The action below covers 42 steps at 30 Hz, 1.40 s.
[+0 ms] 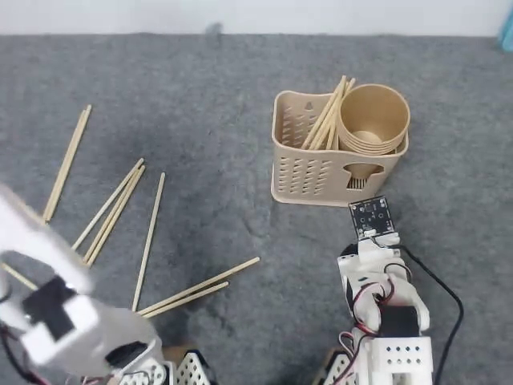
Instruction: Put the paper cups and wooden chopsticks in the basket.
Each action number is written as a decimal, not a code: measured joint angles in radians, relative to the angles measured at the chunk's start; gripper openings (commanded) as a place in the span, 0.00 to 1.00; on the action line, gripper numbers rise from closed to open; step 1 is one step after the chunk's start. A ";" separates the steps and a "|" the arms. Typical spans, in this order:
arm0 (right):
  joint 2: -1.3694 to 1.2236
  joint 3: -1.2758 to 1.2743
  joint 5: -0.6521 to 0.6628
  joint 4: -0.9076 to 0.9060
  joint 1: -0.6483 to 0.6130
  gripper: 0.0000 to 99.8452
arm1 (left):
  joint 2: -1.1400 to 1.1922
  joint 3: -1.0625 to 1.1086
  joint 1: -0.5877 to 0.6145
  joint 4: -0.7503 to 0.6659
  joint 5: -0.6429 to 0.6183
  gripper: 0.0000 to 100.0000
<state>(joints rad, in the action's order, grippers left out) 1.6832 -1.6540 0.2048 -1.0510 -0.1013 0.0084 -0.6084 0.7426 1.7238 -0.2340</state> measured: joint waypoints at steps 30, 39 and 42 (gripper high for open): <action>0.000 0.000 0.000 0.000 0.000 0.03 | -0.977 1.381 -0.985 -1.525 0.005 0.01; 0.000 0.000 0.000 0.000 0.000 0.03 | -0.829 1.270 -1.039 -1.886 0.005 0.01; 0.000 0.000 0.000 0.000 0.000 0.03 | -0.729 1.181 -1.057 -1.918 0.003 0.01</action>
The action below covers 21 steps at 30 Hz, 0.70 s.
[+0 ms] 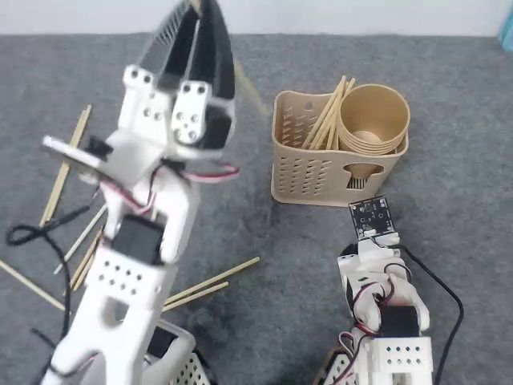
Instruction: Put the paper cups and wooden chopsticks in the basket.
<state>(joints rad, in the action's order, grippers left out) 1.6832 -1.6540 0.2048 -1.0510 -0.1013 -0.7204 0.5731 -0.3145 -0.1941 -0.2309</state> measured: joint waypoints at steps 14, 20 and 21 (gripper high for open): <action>0.000 -0.006 0.000 0.000 0.002 0.03 | 0.342 -0.089 -0.091 -0.081 0.002 0.01; 0.000 -0.006 0.000 0.000 0.000 0.03 | 0.405 0.094 -0.095 -0.282 0.002 0.01; 0.000 -0.006 0.000 0.000 0.000 0.03 | 0.416 0.120 -0.098 -0.302 0.002 0.01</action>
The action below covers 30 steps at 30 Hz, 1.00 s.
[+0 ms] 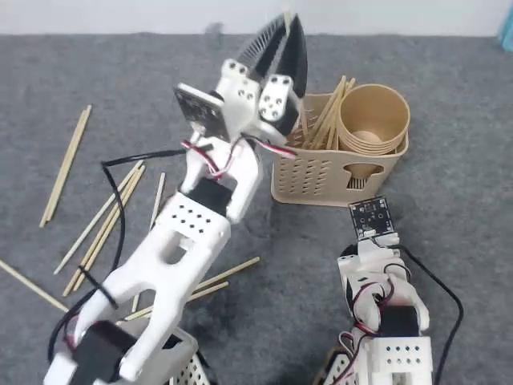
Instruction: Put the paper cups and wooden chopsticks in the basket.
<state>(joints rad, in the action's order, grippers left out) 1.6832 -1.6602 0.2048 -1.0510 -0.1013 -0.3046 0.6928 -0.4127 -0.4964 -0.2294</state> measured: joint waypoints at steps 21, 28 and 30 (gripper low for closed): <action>0.000 0.000 0.000 0.000 0.000 0.03 | 0.172 0.207 -0.077 -0.147 0.000 0.19; 0.000 0.000 0.000 0.000 0.000 0.03 | 0.089 0.207 -0.028 -0.035 0.000 0.12; 0.000 0.000 0.000 0.000 0.000 0.03 | 0.015 0.207 -0.005 -0.014 0.000 0.11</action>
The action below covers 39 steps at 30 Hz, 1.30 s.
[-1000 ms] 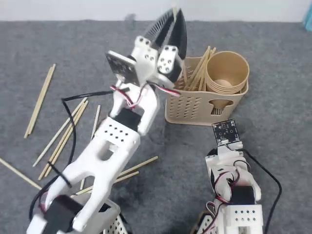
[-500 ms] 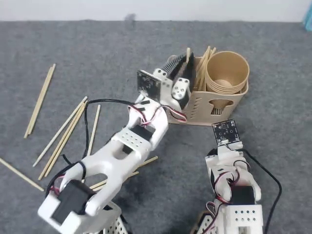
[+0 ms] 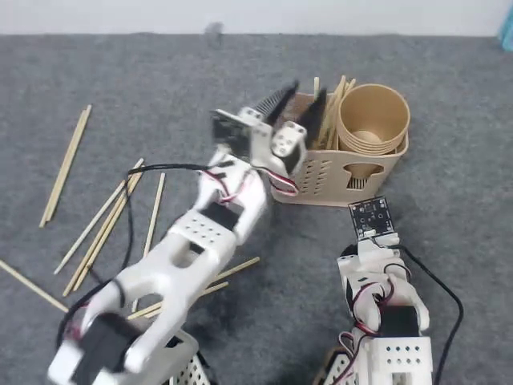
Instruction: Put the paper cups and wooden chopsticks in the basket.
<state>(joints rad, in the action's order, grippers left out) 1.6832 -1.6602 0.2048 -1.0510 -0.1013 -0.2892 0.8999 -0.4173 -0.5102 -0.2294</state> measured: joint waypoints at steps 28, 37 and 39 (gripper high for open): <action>0.000 0.000 0.000 0.000 0.000 0.03 | -0.822 -0.018 1.094 0.982 -0.143 0.11; 0.000 0.000 0.000 0.000 0.000 0.03 | -0.342 -0.311 1.272 1.211 -0.147 0.11; 0.000 0.000 0.000 0.000 0.000 0.03 | -0.210 -0.400 1.295 1.287 -0.149 0.11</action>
<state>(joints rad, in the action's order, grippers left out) 1.6832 -1.6602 0.2048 -1.0510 -0.1013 -0.4994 0.4994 0.8777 0.7772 -0.3782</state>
